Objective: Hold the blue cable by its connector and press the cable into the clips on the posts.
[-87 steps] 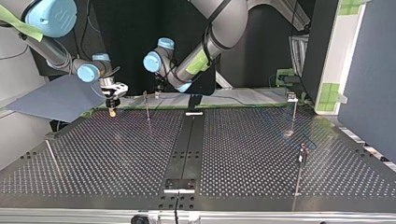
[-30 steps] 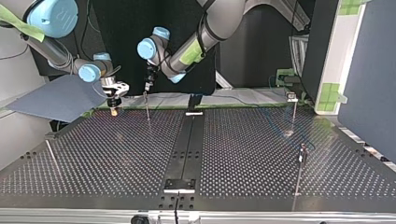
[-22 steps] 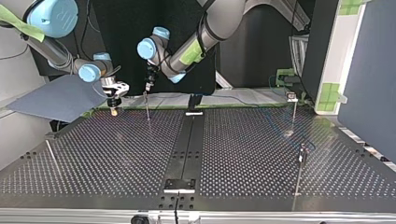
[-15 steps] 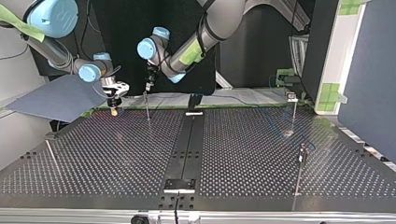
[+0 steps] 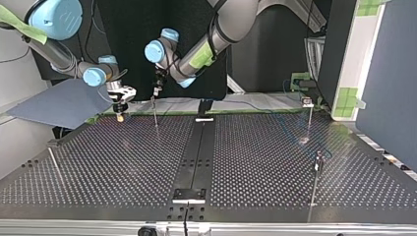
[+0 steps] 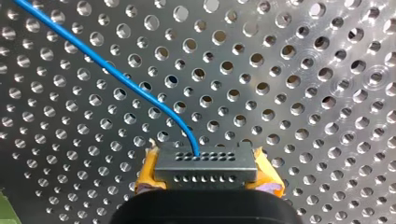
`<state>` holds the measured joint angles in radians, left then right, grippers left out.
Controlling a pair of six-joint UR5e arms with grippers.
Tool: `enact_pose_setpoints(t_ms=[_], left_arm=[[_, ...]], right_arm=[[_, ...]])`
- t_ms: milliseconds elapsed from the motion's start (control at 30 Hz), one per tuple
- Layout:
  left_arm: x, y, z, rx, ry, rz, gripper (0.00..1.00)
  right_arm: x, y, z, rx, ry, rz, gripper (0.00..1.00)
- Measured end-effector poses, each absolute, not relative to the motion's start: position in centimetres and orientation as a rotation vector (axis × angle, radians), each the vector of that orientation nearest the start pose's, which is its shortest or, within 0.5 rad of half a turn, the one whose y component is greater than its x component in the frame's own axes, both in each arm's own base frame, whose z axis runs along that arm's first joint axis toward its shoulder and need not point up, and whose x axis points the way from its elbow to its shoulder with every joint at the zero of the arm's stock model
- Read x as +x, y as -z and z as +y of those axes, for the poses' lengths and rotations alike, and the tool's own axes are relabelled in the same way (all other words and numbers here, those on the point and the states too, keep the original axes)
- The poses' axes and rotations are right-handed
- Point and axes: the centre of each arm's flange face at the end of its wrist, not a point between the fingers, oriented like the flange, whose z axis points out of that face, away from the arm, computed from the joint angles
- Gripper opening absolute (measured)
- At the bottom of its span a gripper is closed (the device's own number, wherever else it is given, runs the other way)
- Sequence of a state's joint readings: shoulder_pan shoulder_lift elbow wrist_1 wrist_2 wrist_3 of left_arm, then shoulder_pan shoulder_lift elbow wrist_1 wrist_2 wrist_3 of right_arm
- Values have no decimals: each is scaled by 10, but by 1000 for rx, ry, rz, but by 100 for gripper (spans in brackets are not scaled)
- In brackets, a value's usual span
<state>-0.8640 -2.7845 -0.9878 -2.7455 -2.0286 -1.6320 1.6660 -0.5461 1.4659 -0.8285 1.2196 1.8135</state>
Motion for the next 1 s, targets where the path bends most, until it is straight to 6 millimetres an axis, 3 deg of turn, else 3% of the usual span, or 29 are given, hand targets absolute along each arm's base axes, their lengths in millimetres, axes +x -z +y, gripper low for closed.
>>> enact_pose_setpoints(t_ms=[633,833,1000], left_arm=[[436,39,-649,399,242,1754,99],[427,42,-642,414,200,1788,99],[421,30,-638,417,192,1782,99]], right_arm=[[231,39,-664,1519,-1641,-1278,0],[222,50,-652,1528,-1563,-1306,0],[212,62,-637,1528,-1517,-1323,0]])
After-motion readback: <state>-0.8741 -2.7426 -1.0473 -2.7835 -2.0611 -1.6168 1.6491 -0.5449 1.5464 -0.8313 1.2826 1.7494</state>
